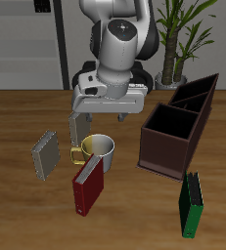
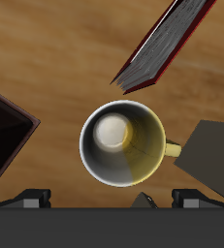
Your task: Place the white-yellow mug into the left desk caddy's left compartment and place the red book into the left desk caddy's front compartment
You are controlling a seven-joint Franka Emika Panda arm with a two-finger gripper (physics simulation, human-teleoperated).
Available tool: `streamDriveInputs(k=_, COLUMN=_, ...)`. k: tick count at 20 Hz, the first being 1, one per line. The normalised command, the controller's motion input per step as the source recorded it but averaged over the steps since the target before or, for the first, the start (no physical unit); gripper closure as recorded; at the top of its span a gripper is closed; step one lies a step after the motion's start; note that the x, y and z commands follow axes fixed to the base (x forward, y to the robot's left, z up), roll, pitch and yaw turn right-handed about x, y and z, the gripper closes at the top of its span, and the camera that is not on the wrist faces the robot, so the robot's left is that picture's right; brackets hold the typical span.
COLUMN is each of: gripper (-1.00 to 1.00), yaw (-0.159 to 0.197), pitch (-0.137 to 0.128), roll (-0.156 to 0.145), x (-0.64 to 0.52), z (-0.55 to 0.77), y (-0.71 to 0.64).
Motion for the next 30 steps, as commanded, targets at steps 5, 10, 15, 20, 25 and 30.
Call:
streamDriveInputs(k=5, gripper=-1.0, yaw=-0.072, pitch=-0.009, roll=0.058, x=-0.1, z=-0.14, y=-0.23)
streamDriveInputs(k=10, gripper=-1.0, yaw=-0.079, pitch=0.001, roll=0.052, x=-0.11, z=-0.13, y=-0.47)
streamDriveInputs(k=15, gripper=-1.0, yaw=-0.054, pitch=-0.057, roll=0.003, x=-0.09, z=-0.05, y=-0.26)
streamDriveInputs(k=20, gripper=-1.0, yaw=-0.045, pitch=-0.049, roll=-0.004, x=0.07, z=-0.11, y=-0.09)
streamDriveInputs(k=25, gripper=-1.0, yaw=-0.057, pitch=-0.022, roll=0.012, x=0.14, z=-0.2, y=0.05)
streamDriveInputs(k=30, gripper=-1.0, yaw=-0.105, pitch=-0.013, roll=-0.013, x=0.06, z=-0.24, y=-0.05)
